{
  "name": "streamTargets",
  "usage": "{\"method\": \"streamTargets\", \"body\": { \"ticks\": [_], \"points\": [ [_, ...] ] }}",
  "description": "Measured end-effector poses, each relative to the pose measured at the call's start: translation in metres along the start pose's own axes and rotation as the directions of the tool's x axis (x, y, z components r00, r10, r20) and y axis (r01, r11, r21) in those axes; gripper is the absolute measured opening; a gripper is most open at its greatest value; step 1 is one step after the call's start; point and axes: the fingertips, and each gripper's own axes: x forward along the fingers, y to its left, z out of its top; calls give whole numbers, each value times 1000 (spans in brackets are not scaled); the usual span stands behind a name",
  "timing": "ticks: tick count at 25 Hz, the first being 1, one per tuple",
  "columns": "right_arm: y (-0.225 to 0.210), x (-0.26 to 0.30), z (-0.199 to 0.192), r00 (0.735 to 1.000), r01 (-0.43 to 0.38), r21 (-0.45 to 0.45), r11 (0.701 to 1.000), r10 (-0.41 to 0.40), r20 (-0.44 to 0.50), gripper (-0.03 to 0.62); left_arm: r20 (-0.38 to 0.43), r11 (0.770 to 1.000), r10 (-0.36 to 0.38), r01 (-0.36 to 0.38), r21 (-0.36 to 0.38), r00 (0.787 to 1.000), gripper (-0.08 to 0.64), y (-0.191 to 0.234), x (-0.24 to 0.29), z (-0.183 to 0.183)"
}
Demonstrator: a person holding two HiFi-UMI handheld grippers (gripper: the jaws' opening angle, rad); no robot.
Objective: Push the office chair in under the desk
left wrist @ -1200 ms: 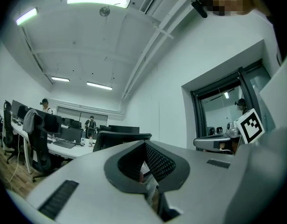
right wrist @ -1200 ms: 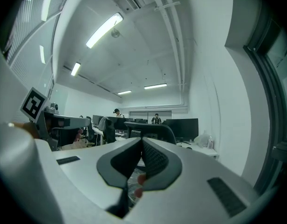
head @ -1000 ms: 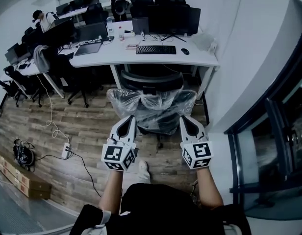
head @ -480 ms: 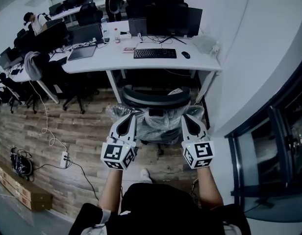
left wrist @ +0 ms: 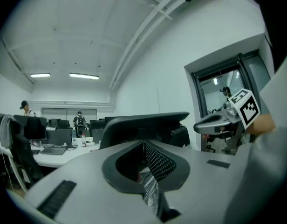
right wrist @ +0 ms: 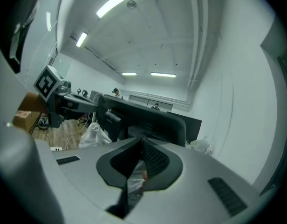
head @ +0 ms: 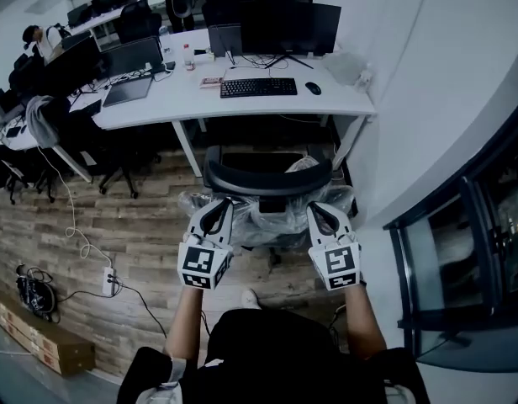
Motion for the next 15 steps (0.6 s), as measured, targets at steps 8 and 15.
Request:
{"method": "streamTargets", "body": {
  "ticks": [8,15],
  "points": [
    [12,18,-33,986,-92,-274,957,48,-161,26,-138,970,-10,43,241,990,33,3,13,-29],
    [13,29,-45,968,-168,-370,914,83,-236,179,-251,898,-104,199,392,962,212,-12,26,-45]
  ]
}}
